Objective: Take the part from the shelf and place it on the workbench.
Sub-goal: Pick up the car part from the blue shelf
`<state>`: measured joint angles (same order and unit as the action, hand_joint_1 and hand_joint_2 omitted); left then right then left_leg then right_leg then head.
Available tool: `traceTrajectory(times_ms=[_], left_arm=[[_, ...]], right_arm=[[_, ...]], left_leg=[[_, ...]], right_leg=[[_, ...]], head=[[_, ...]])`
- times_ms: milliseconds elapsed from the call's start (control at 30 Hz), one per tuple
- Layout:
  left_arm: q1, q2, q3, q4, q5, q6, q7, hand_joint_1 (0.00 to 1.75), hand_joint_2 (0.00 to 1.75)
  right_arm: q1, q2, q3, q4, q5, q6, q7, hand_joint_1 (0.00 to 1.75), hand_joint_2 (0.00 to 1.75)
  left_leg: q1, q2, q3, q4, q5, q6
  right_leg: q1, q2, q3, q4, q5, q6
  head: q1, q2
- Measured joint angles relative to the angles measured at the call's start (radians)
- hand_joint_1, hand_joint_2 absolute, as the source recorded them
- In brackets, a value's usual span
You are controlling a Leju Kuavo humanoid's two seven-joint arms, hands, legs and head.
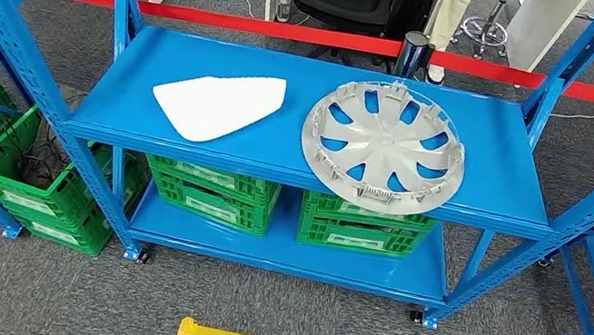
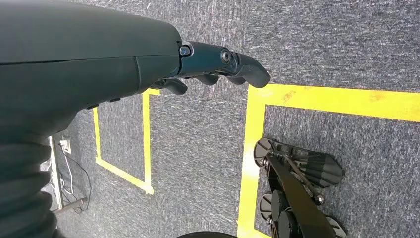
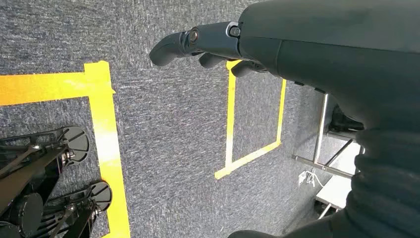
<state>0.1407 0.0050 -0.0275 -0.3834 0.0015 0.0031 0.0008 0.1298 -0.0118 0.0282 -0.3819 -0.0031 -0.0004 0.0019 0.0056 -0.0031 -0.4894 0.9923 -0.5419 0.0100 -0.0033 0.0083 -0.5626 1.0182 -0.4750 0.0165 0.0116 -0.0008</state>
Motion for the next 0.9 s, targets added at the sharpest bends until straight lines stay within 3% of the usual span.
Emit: traceTrajectory(times_ms=[267,400,567,700,767,900], left_arm=[[0.000,0.000,0.000,0.000,0.000,0.000,0.000,0.00,1.75],[0.000,0.000,0.000,0.000,0.000,0.000,0.000,0.00,1.75],[0.000,0.000,0.000,0.000,0.000,0.000,0.000,0.00,1.75],[0.000,0.000,0.000,0.000,0.000,0.000,0.000,0.00,1.75],[0.000,0.000,0.000,0.000,0.000,0.000,0.000,0.00,1.75],[-0.003,0.000,-0.003,0.000,0.011,0.000,0.004,0.00,0.00]], right_arm=[[0.000,0.000,0.000,0.000,0.000,0.000,0.000,0.00,1.75],[0.000,0.000,0.000,0.000,0.000,0.000,0.000,0.00,0.00],[0.000,0.000,0.000,0.000,0.000,0.000,0.000,0.00,0.00],[0.000,0.000,0.000,0.000,0.000,0.000,0.000,0.00,1.75],[0.000,0.000,0.000,0.000,0.000,0.000,0.000,0.00,1.75],[-0.013,0.000,0.004,0.000,-0.019,-0.003,0.006,0.00,1.75]], left_leg=[[0.000,0.000,0.000,0.000,0.000,0.000],[0.000,0.000,0.000,0.000,0.000,0.000],[0.000,0.000,0.000,0.000,0.000,0.000],[0.000,0.000,0.000,0.000,0.000,0.000],[0.000,0.000,0.000,0.000,0.000,0.000],[0.000,0.000,0.000,0.000,0.000,0.000]], right_leg=[[0.000,0.000,0.000,0.000,0.000,0.000],[0.000,0.000,0.000,0.000,0.000,0.000],[0.000,0.000,0.000,0.000,0.000,0.000],[0.000,0.000,0.000,0.000,0.000,0.000],[0.000,0.000,0.000,0.000,0.000,0.000],[0.000,0.000,0.000,0.000,0.000,0.000]], head=[[0.000,0.000],[0.000,0.000],[0.000,0.000],[0.000,0.000],[0.000,0.000],[0.000,0.000]])
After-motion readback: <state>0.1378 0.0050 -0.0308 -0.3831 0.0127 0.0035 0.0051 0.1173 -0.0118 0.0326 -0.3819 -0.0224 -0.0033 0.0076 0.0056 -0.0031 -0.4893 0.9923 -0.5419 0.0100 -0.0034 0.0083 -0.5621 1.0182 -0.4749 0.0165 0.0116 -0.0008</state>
